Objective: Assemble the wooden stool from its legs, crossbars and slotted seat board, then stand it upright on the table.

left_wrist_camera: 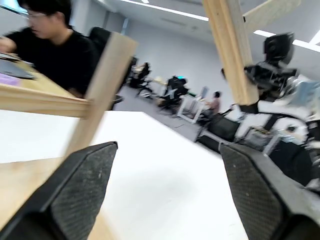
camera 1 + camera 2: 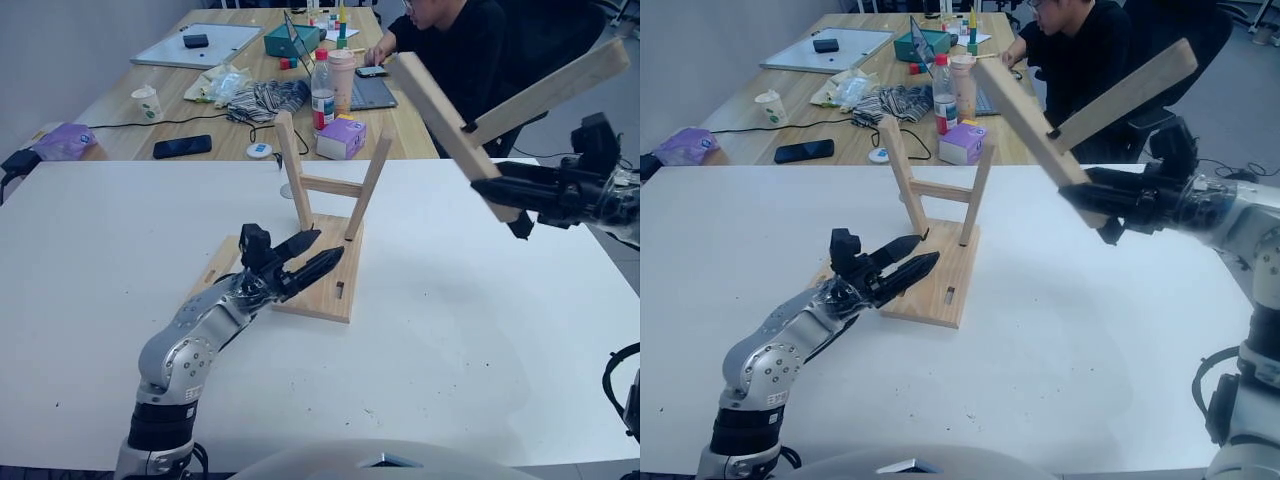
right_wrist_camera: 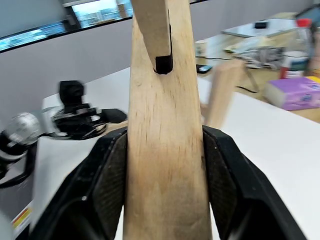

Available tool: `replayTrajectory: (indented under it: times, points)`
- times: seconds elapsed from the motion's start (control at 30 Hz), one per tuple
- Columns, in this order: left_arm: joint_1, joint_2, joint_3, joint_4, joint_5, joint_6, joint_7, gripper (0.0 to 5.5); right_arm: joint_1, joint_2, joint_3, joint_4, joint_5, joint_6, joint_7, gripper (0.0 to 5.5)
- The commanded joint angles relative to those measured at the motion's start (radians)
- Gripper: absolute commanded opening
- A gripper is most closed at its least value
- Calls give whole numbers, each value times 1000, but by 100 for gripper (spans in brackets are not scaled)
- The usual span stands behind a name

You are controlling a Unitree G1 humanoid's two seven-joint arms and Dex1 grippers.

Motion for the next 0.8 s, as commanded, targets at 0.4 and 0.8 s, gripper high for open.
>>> replayTrajectory:
  times: [0.4, 0.8]
  points:
    - [-138, -148, -27, 95, -256, 102, -50, 374, 49, 96, 95, -150, 160, 61, -90, 205]
    - [-166, -203, -53, 135, -243, 63, -129, 374, 54, 93, 156, -164, 207, 65, -99, 205]
